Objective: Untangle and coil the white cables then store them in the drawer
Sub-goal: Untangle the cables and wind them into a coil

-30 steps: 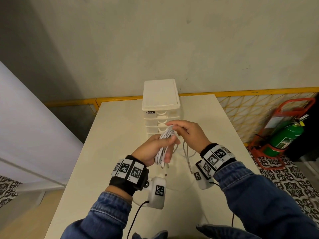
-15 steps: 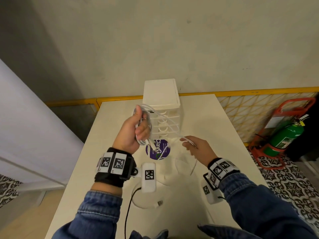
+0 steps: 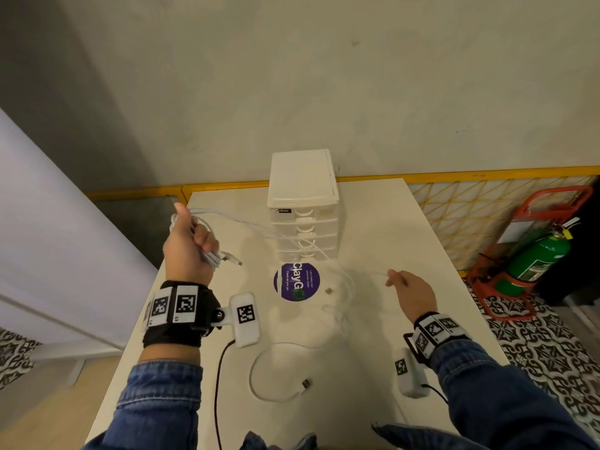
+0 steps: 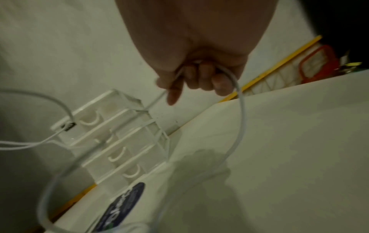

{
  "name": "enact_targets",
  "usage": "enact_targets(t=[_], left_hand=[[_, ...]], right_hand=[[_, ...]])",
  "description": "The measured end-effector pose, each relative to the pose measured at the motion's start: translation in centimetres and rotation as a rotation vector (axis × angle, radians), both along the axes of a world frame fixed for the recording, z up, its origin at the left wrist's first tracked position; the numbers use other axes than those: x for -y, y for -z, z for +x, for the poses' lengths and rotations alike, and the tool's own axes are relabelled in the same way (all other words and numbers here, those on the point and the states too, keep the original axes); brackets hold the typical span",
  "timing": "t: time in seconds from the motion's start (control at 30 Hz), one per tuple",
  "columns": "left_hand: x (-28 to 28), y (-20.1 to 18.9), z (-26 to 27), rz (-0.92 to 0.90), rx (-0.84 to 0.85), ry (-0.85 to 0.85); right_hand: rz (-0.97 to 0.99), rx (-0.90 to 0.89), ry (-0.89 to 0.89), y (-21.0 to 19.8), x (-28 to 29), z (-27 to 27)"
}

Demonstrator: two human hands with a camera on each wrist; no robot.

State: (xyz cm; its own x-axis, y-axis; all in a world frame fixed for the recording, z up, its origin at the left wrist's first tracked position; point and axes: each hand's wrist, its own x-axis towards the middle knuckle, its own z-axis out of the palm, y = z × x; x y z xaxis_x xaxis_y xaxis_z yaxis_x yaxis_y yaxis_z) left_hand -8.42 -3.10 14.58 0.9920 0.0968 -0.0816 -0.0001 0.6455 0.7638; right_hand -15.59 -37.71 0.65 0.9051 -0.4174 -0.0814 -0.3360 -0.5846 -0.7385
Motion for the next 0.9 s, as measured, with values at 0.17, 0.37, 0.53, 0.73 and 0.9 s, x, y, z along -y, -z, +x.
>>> enact_targets(t=[0.17,0.37,0.53,0.73,0.9], left_hand=[[0.5,0.4,-0.2,0.189,-0.013,0.106],[3.2,0.1,-0.7,0.397,-0.010,0.243],[5.8,-0.7,-1.7,0.486,0.032,0.435],[8.7,-1.1,-3.0,0.608,0.100,0.706],[8.0,-0.8,-3.0,0.493,0.070,0.888]], right_hand=[[-0.122,-0.224,0.037,1.2,0.9,0.1],[-0.270,-0.050,0.010,-2.4,-1.8,1.4],[-0.063,0.438,-0.292,-7.6,-6.0,2.3],[0.138,0.505,-0.464,-9.2,-10.3,3.8],[0.095,0.490,-0.503,-9.2,-9.3,4.4]])
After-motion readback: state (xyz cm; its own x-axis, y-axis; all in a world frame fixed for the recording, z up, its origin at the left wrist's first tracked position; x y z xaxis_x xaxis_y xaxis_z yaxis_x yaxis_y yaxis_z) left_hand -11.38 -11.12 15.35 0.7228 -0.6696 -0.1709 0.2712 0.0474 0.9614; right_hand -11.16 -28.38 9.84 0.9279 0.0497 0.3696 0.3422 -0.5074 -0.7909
